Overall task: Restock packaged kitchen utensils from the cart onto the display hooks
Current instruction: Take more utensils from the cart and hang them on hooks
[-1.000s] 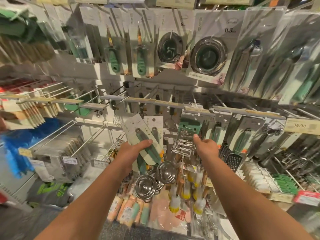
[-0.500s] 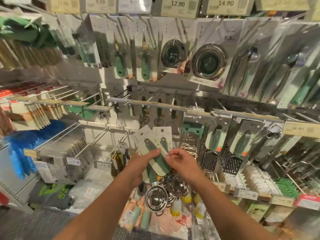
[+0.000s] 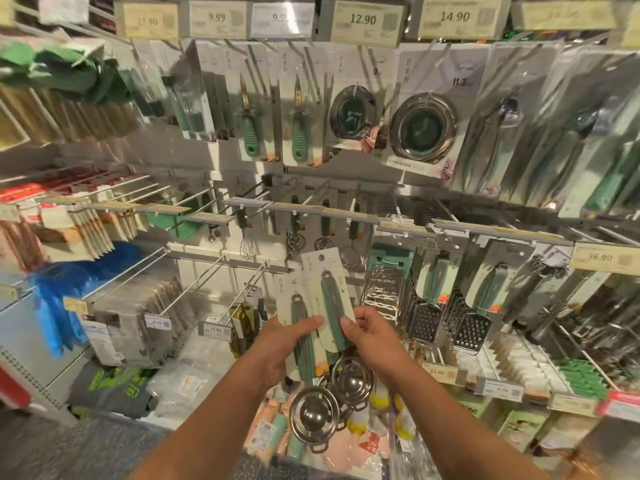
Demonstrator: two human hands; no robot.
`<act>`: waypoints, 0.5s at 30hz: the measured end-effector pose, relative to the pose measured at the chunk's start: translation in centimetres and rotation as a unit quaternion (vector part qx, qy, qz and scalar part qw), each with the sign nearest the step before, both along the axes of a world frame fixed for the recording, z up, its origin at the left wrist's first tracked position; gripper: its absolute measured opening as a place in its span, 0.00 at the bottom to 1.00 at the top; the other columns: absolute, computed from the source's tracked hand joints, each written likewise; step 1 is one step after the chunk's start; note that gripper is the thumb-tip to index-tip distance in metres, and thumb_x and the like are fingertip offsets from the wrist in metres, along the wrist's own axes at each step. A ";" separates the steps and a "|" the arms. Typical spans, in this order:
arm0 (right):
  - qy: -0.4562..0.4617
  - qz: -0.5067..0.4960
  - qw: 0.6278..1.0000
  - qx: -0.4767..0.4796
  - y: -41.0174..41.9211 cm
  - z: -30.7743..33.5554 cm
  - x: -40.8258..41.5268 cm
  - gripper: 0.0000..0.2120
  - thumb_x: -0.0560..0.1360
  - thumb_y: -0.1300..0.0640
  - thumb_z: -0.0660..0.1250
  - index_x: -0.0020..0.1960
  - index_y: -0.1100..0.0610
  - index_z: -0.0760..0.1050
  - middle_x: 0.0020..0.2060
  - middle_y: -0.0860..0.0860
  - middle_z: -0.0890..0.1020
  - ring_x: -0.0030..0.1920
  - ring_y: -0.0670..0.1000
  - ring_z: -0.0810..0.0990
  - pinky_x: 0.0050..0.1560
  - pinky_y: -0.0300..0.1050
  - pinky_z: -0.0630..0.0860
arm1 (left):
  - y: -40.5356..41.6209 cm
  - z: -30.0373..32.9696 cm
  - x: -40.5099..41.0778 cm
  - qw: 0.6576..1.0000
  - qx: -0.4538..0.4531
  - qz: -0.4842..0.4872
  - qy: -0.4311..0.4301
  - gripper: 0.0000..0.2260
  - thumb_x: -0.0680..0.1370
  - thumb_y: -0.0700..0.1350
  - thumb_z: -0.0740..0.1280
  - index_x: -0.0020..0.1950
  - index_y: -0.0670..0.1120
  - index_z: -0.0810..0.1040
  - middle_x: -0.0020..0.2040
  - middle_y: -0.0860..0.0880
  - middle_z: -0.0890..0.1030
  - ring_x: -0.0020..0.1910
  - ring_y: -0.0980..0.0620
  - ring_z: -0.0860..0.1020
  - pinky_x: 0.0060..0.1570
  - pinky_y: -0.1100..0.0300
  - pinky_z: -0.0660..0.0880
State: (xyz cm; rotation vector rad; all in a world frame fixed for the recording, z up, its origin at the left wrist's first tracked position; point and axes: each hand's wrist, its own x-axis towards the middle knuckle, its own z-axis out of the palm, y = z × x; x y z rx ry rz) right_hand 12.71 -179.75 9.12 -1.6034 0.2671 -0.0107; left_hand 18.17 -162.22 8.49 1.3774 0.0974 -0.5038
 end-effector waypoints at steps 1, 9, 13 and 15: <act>0.002 0.003 1.000 -0.004 0.1 0.0 0.0 0.05 0.84 0.56 0.65 0.59 0.55 0.74 0.54 0.54 0.84 0.53 0.55 0.86 0.57 0.55 0.83 | 0.2 -0.1 0.0 1.000 0.013 0.007 -0.004 0.34 0.60 0.51 0.87 0.63 0.43 0.82 0.52 0.42 0.88 0.53 0.40 0.86 0.59 0.37 0.81; 0.014 0.009 0.999 0.038 1.3 -0.3 0.8 0.08 0.86 0.57 0.61 0.63 0.54 0.74 0.55 0.51 0.86 0.53 0.50 0.86 0.49 0.43 0.80 | 1.3 0.1 -0.5 0.998 0.032 0.060 -0.005 0.22 0.69 0.48 0.83 0.60 0.45 0.83 0.50 0.45 0.88 0.51 0.42 0.87 0.57 0.39 0.82; 0.021 -0.001 0.999 0.038 1.3 -0.7 1.0 0.08 0.86 0.56 0.60 0.63 0.54 0.75 0.56 0.51 0.86 0.55 0.50 0.85 0.49 0.43 0.78 | 2.2 -0.1 -0.3 0.995 0.035 0.091 0.002 0.20 0.70 0.47 0.82 0.59 0.45 0.83 0.49 0.44 0.88 0.52 0.40 0.86 0.59 0.37 0.80; 0.021 -0.003 0.999 0.026 1.3 -1.0 1.2 0.08 0.86 0.56 0.61 0.63 0.53 0.75 0.56 0.51 0.86 0.53 0.50 0.86 0.46 0.41 0.78 | 2.6 -0.2 0.0 0.993 0.045 0.109 0.001 0.25 0.65 0.50 0.84 0.59 0.45 0.83 0.50 0.44 0.88 0.54 0.39 0.85 0.60 0.36 0.79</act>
